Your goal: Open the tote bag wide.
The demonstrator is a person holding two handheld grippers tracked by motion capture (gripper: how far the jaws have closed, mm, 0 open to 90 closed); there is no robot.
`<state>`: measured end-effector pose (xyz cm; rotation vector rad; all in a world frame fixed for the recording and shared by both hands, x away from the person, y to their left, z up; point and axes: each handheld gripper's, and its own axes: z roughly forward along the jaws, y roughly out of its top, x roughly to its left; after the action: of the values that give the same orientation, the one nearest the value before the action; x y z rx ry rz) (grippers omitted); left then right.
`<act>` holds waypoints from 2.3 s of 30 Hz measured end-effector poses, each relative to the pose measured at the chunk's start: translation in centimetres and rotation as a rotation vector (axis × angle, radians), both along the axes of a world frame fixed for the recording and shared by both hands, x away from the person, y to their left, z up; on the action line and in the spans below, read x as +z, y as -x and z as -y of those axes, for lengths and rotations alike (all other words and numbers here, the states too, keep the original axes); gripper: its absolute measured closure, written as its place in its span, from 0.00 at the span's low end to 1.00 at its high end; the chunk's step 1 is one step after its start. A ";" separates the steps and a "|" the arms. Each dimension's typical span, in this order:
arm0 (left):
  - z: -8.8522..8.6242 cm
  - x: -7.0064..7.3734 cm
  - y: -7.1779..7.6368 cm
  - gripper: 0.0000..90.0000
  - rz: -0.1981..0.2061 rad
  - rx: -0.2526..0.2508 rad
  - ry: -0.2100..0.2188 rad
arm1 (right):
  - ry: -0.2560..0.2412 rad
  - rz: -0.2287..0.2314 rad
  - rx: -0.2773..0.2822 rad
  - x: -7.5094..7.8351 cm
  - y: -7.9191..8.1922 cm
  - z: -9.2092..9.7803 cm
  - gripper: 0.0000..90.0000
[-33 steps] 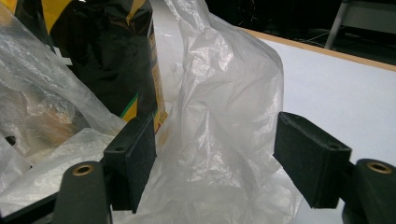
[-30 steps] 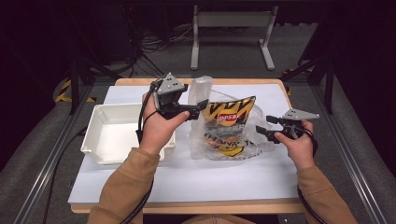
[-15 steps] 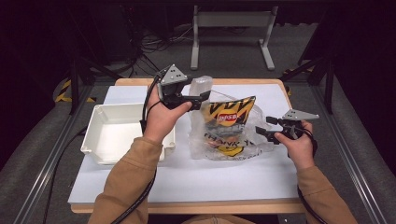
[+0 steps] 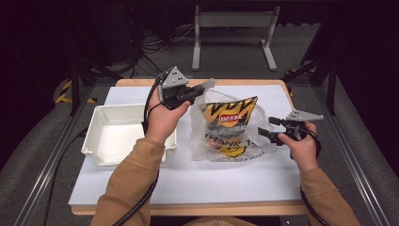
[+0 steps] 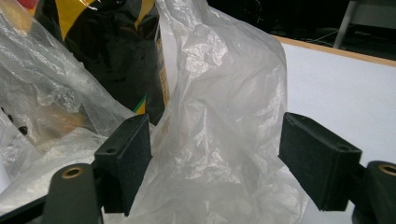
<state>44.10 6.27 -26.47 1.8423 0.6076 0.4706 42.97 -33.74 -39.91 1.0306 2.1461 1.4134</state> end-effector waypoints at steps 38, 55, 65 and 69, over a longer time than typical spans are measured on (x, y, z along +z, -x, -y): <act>-4.0 -3.2 3.8 0.99 0.032 0.059 0.016 | 0.003 0.034 0.009 0.8 0.4 -0.2 0.29; -3.7 -8.3 3.7 0.99 -0.131 0.039 0.100 | 0.003 0.033 0.018 0.7 0.4 -0.2 0.29; -2.6 -11.6 4.1 0.98 -0.220 0.057 0.077 | 0.010 0.034 0.026 0.6 0.5 -0.3 0.28; -1.8 -12.2 4.2 0.98 -0.235 0.068 0.019 | 0.013 0.036 0.030 0.6 0.5 -0.3 0.28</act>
<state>39.86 8.03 -38.71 1.8771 0.8332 0.2933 42.50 -33.44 -39.30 0.9647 2.1505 1.4190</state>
